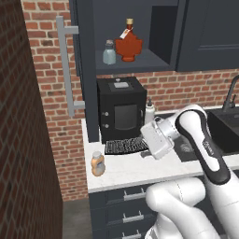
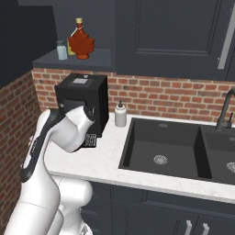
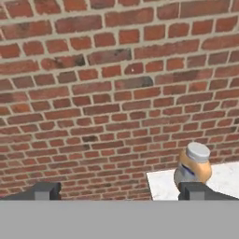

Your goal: Put the shaker and condiment bottle from the counter next to their counterparts in the cabinet.

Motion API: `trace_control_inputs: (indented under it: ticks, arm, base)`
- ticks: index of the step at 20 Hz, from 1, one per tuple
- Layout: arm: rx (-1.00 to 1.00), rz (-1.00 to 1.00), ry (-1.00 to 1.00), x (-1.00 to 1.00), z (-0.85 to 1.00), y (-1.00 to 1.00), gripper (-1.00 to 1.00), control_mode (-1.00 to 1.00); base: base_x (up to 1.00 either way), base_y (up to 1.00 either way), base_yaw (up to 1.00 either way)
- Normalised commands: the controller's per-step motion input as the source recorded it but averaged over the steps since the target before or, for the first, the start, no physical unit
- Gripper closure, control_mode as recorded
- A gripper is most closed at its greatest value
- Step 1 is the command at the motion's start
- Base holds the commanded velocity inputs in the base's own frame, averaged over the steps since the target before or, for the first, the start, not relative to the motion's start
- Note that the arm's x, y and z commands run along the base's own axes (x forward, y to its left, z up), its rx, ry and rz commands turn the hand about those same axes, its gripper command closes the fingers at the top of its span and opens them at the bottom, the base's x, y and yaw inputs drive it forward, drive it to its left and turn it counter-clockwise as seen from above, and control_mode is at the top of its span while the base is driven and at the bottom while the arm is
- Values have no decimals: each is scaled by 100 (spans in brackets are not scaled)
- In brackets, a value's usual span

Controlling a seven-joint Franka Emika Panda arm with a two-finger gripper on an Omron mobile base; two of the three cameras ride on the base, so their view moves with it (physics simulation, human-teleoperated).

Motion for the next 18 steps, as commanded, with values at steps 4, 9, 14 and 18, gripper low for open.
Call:
trace_control_inputs:
  ticks: [4, 9, 14, 18]
  arm:
    - [-5, 12, -15, -3, -7, 27, -100, -100]
    - [-7, 2, -21, -1, 0, 20, -100, -100]
    - [-6, 4, -12, 0, -12, 17, -100, -100]
    - [-2, 7, -2, 0, -24, 2, -100, -100]
  base:
    - [0, 0, 0]
    - [0, 0, 0]
    - [0, 0, 0]
    - [0, 0, 0]
